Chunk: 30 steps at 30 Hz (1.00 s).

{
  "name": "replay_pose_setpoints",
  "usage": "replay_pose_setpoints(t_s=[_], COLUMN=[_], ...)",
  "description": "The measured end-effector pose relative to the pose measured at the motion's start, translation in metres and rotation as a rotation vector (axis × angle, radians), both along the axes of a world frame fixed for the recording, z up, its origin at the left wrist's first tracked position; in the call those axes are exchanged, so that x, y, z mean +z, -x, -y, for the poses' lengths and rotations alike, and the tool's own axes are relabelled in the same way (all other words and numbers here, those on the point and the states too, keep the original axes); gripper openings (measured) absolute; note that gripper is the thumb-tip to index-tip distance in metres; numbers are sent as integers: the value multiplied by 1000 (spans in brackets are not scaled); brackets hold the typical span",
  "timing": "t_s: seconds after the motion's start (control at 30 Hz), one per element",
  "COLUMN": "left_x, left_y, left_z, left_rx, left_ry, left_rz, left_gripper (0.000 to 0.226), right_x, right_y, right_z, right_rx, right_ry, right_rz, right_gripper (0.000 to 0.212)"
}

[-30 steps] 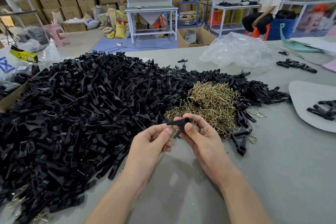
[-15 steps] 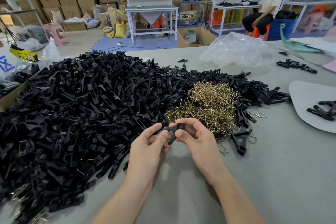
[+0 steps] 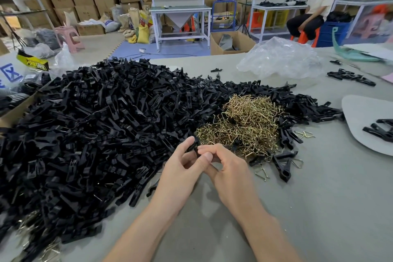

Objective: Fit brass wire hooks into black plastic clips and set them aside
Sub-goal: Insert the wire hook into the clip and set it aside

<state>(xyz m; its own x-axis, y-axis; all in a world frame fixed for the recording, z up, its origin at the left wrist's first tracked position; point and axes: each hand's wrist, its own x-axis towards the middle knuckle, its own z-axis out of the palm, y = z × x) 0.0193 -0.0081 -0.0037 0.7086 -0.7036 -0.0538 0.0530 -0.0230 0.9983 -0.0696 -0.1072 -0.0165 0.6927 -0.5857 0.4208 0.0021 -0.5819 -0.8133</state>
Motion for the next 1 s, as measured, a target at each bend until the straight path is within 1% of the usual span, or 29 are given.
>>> replay_pose_setpoints(t_s=[0.13, 0.23, 0.5, 0.67, 0.83, 1.0], left_x=[-1, -1, -4, -7, -11, -12], left_y=[-7, -12, -24, -29, -33, -32], left_z=[-3, -6, -11, -11, -11, -12], left_rx=[-56, -104, -233, -275, -296, -305], left_ry=[-5, -13, -47, -44, -28, -20], left_rz=[6, 3, 21, 18, 8, 1], left_gripper=[70, 69, 70, 69, 69, 66], right_x=[1, 1, 1, 2, 2, 3], right_y=[0, 1, 2, 4, 4, 5], right_z=[-2, -3, -6, -8, -8, -9], right_rx=[-2, -3, 6, 24, 67, 67], right_ry=[33, 77, 129, 113, 52, 53], right_rz=[36, 69, 59, 51, 44, 35], right_gripper=[22, 23, 26, 26, 25, 25])
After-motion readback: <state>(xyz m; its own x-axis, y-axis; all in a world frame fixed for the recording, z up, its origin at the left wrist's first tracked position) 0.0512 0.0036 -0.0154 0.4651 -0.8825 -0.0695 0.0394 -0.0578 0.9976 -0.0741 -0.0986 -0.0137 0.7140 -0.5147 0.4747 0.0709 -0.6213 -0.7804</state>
